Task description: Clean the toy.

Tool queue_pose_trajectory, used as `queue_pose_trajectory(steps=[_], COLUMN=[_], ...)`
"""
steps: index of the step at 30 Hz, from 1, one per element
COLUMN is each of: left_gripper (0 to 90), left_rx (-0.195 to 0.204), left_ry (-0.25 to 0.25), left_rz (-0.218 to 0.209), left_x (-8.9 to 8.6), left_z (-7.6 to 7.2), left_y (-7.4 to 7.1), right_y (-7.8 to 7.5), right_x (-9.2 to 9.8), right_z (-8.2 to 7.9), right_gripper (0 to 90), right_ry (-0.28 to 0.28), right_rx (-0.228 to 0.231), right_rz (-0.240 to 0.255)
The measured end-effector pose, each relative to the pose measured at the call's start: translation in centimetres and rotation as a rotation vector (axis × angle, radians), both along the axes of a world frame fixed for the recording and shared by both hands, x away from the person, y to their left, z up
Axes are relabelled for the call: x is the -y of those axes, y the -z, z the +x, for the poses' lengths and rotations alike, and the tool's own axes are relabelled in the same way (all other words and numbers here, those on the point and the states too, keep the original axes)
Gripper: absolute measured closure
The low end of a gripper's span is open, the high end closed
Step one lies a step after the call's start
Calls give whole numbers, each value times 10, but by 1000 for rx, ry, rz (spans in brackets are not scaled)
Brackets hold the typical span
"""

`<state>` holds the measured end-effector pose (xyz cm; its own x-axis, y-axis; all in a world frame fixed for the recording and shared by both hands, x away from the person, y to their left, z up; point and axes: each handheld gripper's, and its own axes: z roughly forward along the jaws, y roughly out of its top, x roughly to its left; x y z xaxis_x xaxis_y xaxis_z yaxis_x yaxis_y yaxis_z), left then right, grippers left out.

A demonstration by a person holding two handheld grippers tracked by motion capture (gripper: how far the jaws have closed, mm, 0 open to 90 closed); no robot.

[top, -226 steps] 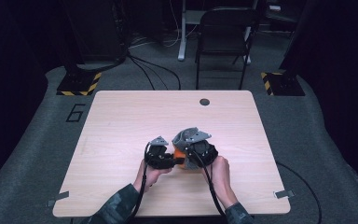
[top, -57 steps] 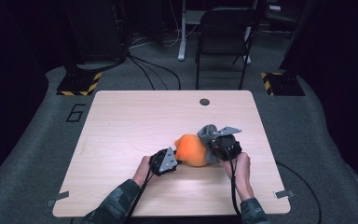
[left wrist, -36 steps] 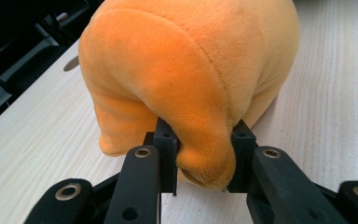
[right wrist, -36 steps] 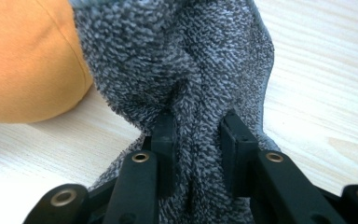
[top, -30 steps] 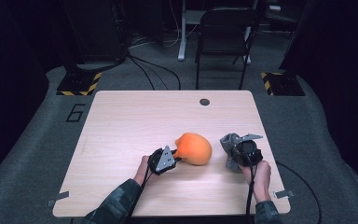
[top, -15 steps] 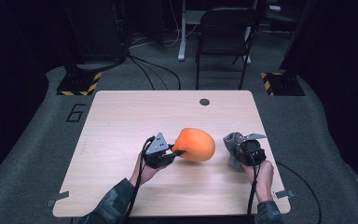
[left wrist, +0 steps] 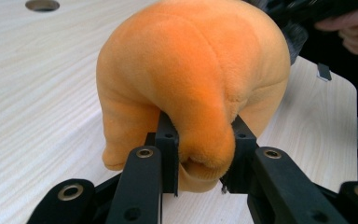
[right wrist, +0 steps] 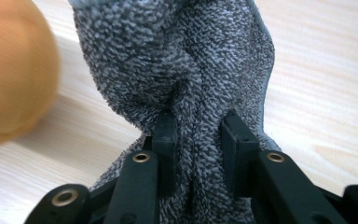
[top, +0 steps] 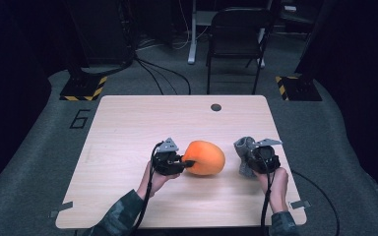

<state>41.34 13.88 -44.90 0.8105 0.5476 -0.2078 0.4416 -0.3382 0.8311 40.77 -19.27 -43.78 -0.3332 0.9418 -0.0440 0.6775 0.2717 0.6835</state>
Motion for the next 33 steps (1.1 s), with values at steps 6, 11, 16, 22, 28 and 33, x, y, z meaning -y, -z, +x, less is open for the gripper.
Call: queue_pose_trajectory(steps=[6, 11, 16, 22, 28, 33], left_gripper=[722, 715, 701, 695, 682, 665], left_rx=[-61, -55, -58, -59, -47, -37], left_ry=[-18, -17, -16, -29, -24, -15], left_rz=[-14, 9, 23, 36, 52, 56], left_x=[-2, 1, 6, 10, 15, 15], left_z=[3, 3, 2, 1, -1, 0], left_y=[1, 2, 8, 13, 16, 19], right_y=[-24, -44, -55, -38, -27, -20], right_x=[-18, -52, -95, -129, -127, -121], right_z=[-10, -21, -26, -20, -16, -12], right_gripper=[699, 699, 698, 696, 699, 700], right_ry=[-55, -142, -248, -294, -283, -275], right_rx=[49, 82, 98, 84, 92, 79], right_rz=[43, 60, 60, 10, -12, 6])
